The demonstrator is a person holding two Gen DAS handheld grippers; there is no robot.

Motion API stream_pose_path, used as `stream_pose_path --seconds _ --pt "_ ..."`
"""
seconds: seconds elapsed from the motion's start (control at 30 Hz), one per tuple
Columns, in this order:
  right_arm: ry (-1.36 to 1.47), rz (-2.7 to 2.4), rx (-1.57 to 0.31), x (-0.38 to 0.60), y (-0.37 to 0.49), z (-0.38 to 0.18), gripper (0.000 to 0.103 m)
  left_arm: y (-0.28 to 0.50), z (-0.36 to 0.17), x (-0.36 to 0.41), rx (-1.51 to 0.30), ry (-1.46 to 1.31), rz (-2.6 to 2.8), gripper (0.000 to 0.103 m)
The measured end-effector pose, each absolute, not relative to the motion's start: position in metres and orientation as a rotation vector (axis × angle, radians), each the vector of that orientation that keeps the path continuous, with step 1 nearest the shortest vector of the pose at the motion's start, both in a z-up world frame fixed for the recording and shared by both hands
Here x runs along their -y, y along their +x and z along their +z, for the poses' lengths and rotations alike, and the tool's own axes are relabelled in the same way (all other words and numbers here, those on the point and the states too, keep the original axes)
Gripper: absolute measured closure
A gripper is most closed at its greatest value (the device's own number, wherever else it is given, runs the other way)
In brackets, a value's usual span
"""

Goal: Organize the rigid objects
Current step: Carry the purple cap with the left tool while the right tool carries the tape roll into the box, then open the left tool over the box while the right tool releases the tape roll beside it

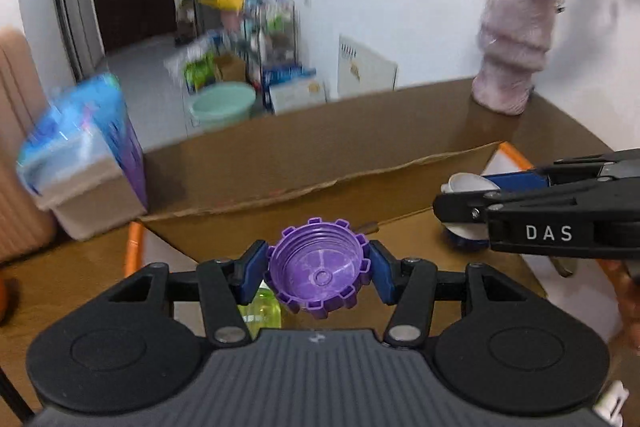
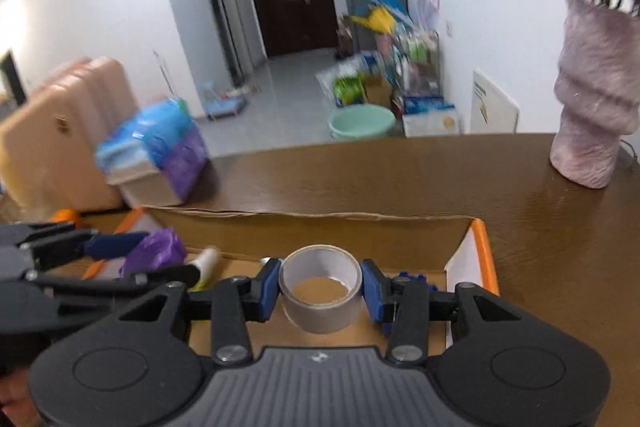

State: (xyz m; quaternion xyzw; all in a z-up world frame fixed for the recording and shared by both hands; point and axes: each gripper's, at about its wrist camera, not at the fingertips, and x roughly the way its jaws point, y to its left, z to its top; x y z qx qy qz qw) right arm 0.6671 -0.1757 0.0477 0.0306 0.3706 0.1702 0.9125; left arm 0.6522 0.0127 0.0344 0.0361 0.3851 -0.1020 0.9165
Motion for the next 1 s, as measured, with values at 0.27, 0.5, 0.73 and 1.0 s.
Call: stream_pose_path --seconds 0.27,0.5,0.73,1.0 --pt "0.015 0.339 -0.864 0.156 0.710 0.023 0.061 0.682 0.008 -0.022 -0.888 0.043 -0.193 0.048" --pt "-0.015 0.335 -0.943 0.139 0.729 0.003 0.061 0.688 0.006 -0.024 -0.899 0.031 -0.163 0.045" --pt "0.003 0.308 -0.956 0.137 0.728 0.008 0.060 0.676 0.022 -0.037 -0.910 0.024 -0.129 0.044" --pt "-0.063 0.307 -0.903 0.144 0.680 0.071 0.058 0.615 0.094 -0.052 -0.823 0.033 -0.084 0.034"
